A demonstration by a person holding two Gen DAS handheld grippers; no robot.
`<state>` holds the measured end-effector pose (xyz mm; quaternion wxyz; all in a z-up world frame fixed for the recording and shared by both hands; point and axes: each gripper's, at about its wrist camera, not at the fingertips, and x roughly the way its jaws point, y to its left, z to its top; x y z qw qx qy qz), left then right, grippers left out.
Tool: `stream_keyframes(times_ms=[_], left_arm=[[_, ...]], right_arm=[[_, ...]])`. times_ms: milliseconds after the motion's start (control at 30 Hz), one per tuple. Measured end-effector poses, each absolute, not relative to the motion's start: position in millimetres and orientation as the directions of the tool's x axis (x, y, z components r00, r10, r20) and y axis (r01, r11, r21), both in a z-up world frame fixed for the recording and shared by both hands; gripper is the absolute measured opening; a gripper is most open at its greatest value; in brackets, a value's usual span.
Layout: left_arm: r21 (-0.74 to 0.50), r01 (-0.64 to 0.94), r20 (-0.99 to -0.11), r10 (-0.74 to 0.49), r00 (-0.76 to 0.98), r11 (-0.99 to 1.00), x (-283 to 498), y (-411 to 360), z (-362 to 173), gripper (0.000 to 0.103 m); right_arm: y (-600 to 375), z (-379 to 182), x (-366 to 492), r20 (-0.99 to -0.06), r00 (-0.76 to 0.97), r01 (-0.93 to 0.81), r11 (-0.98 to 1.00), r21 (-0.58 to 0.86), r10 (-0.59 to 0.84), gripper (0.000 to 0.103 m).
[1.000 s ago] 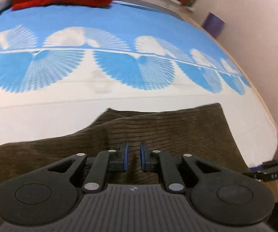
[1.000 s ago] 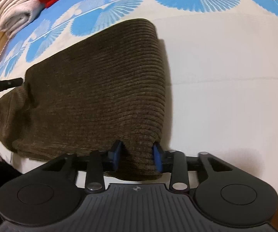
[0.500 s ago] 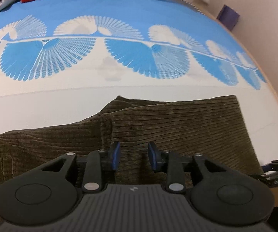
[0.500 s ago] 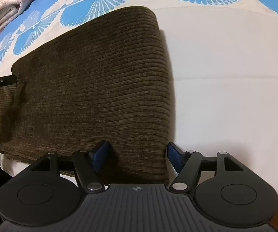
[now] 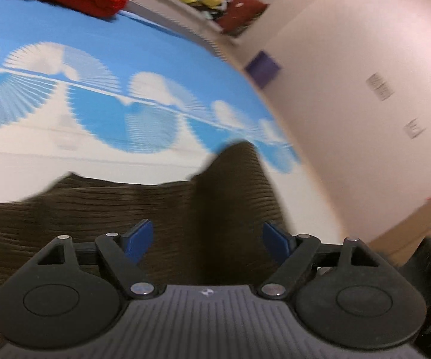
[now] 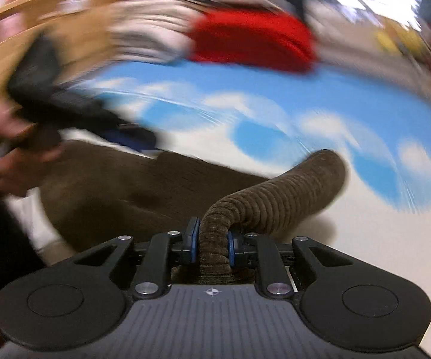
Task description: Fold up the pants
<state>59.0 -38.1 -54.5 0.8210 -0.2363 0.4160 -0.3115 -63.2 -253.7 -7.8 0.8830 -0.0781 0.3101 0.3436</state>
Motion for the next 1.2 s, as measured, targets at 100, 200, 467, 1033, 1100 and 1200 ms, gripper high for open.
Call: stream_keyframes(times_ms=[100, 200, 467, 1033, 1100, 1200], left_arm=[[-0.666, 0.318, -0.537, -0.729, 0.424, 0.675, 60.2, -48.2, -55.1, 0.085], [-0.653, 0.315, -0.566, -0.72, 0.402, 0.689, 63.1, -62.8, -58.7, 0.085], [-0.401, 0.344, -0.723, -0.524, 0.451, 0.849, 63.1, -79.1, -63.7, 0.022], [-0.266, -0.044, -0.791, -0.192, 0.58, 0.963, 12.5, 141.0, -31.9, 0.02], [-0.23, -0.096, -0.795, -0.131, 0.592, 0.968, 3.1, 165.7, -30.6, 0.02], [-0.189, -0.178, -0.818, -0.054, 0.573, 0.966, -6.6, 199.9, -34.3, 0.02]], right_arm=[[-220.4, -8.8, -73.2, -0.6, 0.539, -0.734, 0.679, 0.01, 0.591, 0.018], [-195.2, -10.8, -77.0, -0.616, 0.504, -0.786, 0.618, -0.036, 0.605, 0.018], [-169.2, -6.3, -65.6, -0.657, 0.442, -0.802, 0.597, 0.017, 0.611, 0.023], [-177.9, -19.4, 17.7, -0.673, 0.419, -0.43, 0.786, 0.445, 0.61, 0.059], [-158.8, -24.5, 14.2, -0.675, 0.387, -0.454, 0.767, 0.454, 0.628, 0.063], [-129.4, -32.6, 13.2, -0.681, 0.344, -0.468, 0.747, 0.472, 0.646, 0.068]])
